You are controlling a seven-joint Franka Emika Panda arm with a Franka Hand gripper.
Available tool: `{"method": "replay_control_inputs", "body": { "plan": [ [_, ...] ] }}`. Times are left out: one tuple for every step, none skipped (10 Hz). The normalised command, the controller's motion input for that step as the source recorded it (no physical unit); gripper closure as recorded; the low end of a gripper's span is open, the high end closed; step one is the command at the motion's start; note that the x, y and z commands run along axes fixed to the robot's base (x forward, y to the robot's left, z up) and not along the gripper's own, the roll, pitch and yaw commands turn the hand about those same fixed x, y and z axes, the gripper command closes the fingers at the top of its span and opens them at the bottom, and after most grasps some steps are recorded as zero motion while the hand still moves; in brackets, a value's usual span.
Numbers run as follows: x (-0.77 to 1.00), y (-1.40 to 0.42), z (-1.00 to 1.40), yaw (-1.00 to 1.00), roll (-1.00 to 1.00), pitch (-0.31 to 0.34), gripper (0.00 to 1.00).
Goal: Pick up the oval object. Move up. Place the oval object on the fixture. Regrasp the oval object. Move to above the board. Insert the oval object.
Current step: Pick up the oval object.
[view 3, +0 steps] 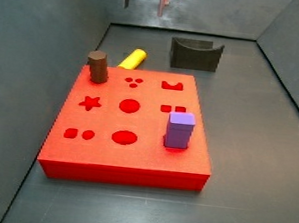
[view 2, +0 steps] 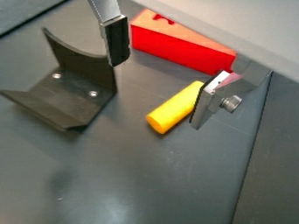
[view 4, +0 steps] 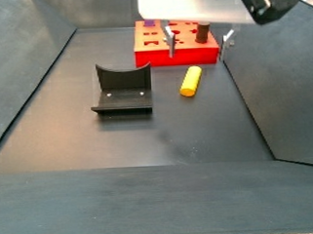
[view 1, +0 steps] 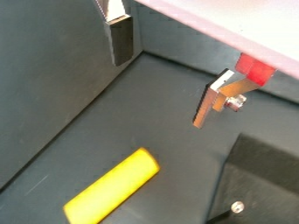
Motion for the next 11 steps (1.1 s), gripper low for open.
{"method": "replay_control_inputs", "body": {
  "plan": [
    [0.0,-0.32,-0.83,0.05,-0.06,-0.121,0.0],
    [0.0,-0.29,-0.8,0.04,-0.05,-0.186,0.0],
    [0.0,-0.28,-0.85,0.0,-0.03,-0.171,0.0],
    [0.0,-0.25,-0.82,0.01,-0.05,-0.17,0.0],
    [0.0,-0.26,-0.8,0.0,-0.05,-0.199,0.0],
    [0.0,-0.22,-0.83,0.0,-0.03,-0.217,0.0],
    [-0.05,-0.13,-1.0,0.0,0.0,-0.109,0.0],
    [-0.19,-0.07,-1.0,0.0,0.0,-0.029,0.0],
    [-0.15,-0.05,-1.0,0.0,0.0,-0.06,0.0],
    [-0.06,0.17,-0.57,0.0,-0.27,-0.123,0.0],
    [0.0,0.13,-0.29,-0.05,-0.34,-0.101,0.0]
  ]
}}
